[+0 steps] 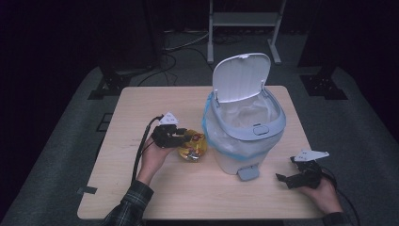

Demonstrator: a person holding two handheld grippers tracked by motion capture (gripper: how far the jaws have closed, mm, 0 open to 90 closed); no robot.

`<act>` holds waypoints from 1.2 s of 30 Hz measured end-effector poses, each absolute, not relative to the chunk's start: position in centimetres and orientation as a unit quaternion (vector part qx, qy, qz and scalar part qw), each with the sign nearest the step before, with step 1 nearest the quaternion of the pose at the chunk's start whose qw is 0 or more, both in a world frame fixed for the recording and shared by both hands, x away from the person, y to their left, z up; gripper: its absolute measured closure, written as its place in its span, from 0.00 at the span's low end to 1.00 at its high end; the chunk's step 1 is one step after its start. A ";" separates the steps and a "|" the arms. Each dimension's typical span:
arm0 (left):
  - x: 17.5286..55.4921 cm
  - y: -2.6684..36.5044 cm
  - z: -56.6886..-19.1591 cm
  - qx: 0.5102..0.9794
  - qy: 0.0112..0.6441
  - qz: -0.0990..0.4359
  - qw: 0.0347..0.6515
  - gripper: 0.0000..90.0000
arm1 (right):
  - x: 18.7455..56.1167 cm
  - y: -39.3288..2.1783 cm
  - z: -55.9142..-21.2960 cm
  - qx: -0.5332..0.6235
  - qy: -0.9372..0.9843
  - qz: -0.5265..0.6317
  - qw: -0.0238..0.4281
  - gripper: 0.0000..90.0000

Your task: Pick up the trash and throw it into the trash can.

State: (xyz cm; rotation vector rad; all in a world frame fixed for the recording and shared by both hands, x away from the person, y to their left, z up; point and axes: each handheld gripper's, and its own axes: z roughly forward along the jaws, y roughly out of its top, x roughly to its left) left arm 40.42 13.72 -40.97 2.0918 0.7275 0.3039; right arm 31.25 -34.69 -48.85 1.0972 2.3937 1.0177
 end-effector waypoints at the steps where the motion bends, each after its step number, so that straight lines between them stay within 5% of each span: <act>1: 40.4 13.7 -41.0 0.842 0.292 0.122 0.437 0.67 | 31.2 -34.7 -48.8 0.384 0.837 0.356 0.159 0.02; 22: 40.1 14.1 -41.2 0.845 0.290 0.115 0.435 1.00 | 31.3 -34.7 -48.8 0.383 0.837 0.356 0.159 0.02; 36: 40.1 15.7 -40.8 0.822 0.293 0.091 0.480 1.00 | 31.3 -34.7 -48.8 0.383 0.837 0.356 0.159 0.02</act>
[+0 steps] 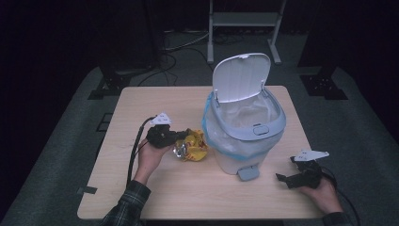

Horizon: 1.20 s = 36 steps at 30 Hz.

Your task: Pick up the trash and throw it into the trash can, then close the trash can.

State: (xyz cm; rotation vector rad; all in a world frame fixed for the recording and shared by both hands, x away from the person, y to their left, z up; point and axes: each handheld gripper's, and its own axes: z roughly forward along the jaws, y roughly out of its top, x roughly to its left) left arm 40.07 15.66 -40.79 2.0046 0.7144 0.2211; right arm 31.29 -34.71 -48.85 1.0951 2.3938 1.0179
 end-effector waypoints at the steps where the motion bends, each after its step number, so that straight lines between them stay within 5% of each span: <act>1: 40.0 15.9 -40.7 0.820 0.293 0.090 0.483 1.00 | 31.3 -34.7 -48.8 0.383 0.837 0.356 0.159 0.02; 36: 37.7 19.7 -35.1 0.766 0.247 0.072 0.589 1.00 | 31.3 -34.7 -48.8 0.383 0.837 0.356 0.159 0.02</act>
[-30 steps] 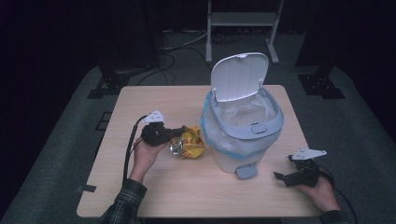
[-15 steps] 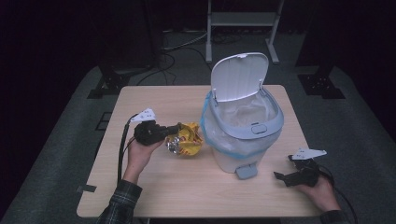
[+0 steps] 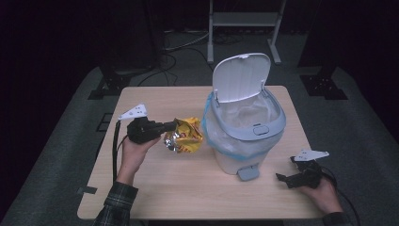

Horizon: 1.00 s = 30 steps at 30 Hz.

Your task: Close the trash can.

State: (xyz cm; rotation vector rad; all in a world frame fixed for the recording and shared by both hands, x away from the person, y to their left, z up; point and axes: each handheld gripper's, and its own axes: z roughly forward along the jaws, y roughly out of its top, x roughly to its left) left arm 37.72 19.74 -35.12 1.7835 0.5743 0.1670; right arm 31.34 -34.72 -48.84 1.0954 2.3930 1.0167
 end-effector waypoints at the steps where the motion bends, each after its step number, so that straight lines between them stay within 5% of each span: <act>1: 37.6 19.8 -35.0 0.765 0.246 0.072 0.590 1.00 | 31.3 -34.7 -48.8 0.383 0.837 0.356 0.159 0.02; 30: 36.1 19.9 -28.9 0.717 0.193 0.055 0.667 1.00 | 31.3 -34.7 -48.8 0.383 0.837 0.356 0.159 0.02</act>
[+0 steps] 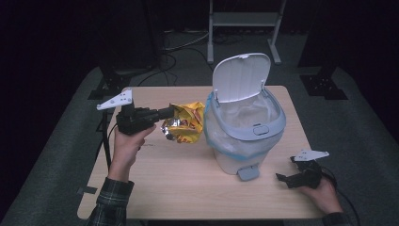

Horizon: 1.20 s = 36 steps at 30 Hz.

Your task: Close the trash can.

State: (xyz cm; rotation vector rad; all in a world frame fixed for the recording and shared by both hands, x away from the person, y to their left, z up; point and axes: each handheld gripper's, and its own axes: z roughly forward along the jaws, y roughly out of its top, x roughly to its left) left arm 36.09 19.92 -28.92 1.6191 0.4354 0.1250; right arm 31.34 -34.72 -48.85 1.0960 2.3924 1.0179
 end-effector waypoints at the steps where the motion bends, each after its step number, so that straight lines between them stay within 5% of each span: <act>1: 36.0 19.8 -28.6 0.716 0.190 0.056 0.669 1.00 | 31.3 -34.7 -48.8 0.384 0.837 0.356 0.159 0.02; 36: 36.0 12.7 -21.2 0.709 0.099 0.041 0.697 1.00 | 31.3 -34.7 -48.8 0.385 0.836 0.356 0.160 0.02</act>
